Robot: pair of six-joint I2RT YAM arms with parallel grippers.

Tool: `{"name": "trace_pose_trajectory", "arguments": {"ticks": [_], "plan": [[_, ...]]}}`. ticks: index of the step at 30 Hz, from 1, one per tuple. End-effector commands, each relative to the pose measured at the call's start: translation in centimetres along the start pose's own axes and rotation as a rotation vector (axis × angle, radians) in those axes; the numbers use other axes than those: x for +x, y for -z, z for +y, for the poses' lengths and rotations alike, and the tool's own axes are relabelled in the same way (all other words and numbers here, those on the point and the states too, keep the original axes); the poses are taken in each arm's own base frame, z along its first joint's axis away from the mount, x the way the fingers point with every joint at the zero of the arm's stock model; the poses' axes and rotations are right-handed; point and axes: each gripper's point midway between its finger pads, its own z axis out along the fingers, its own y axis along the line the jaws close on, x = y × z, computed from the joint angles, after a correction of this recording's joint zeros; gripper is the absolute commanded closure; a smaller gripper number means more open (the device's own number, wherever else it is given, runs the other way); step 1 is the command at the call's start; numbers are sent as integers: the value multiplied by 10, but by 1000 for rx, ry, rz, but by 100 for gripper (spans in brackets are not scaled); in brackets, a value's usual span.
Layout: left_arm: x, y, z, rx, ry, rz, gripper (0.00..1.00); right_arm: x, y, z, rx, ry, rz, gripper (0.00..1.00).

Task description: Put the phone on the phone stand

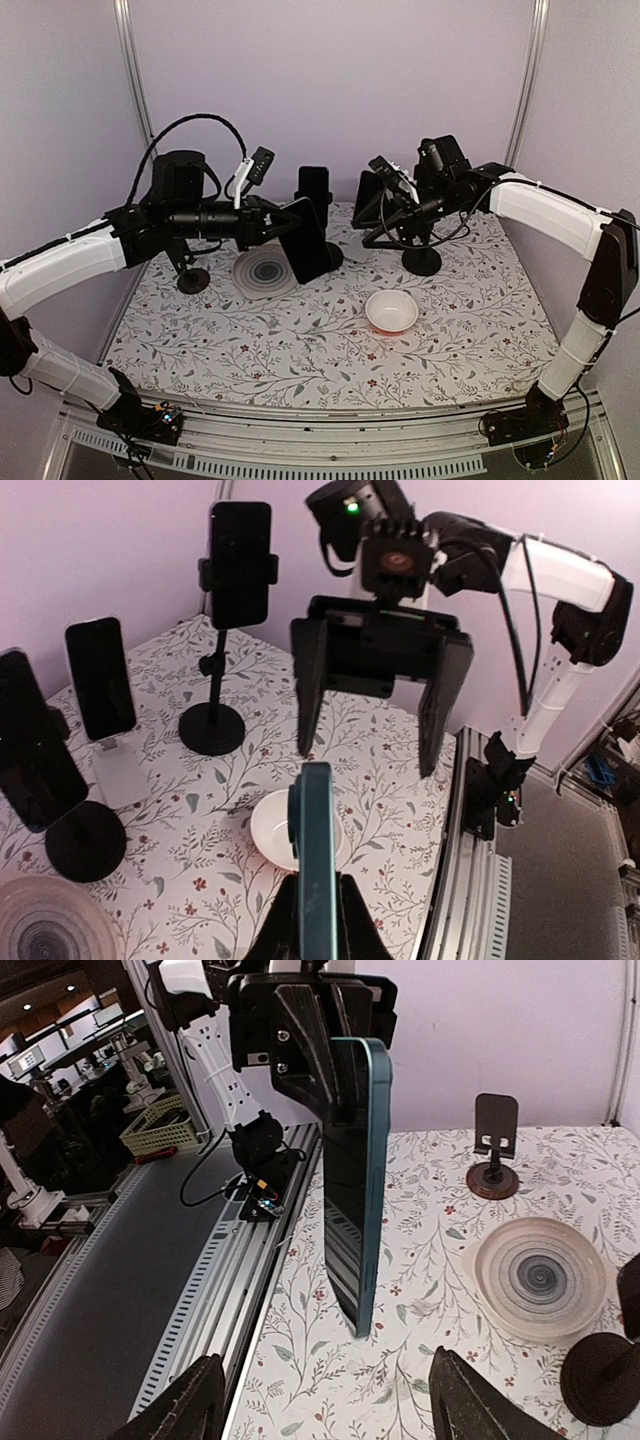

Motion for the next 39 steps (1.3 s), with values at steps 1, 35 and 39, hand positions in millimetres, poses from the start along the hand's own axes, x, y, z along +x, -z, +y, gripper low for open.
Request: {"name": "trace_pose_trajectory", "arguments": {"ticks": [1,35,39], "plan": [[-24,42,38,-193,8,-38,100,3,29,-1,112,-3,29,27],[59,213,267,-893,271,156,100,124,94,12,275,-220,-26,25],[74,209,274,-886,272,167,100,123,93,11,261,-228,-35,25]]}}
